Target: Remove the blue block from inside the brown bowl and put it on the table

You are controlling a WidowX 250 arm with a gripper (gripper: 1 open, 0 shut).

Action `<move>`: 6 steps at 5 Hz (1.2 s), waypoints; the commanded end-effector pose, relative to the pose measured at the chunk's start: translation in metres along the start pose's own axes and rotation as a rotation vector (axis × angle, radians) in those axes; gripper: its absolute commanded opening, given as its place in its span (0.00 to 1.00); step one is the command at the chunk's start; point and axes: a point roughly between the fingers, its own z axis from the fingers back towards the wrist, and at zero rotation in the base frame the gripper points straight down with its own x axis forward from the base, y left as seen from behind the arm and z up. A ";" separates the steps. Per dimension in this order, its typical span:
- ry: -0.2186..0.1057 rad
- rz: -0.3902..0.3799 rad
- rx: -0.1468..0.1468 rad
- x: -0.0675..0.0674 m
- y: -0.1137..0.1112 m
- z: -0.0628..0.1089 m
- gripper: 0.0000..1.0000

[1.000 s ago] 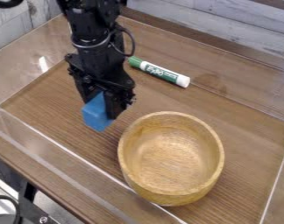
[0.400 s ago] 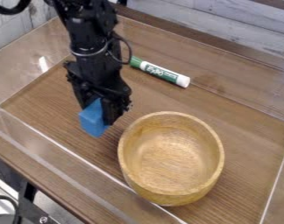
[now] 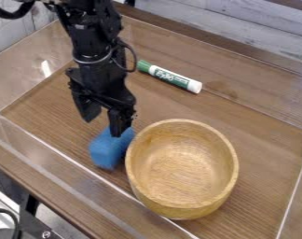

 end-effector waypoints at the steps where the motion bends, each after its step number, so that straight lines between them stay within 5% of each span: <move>1: -0.033 0.007 0.011 0.006 0.006 0.007 1.00; 6: -0.035 0.009 -0.008 0.004 0.007 -0.005 1.00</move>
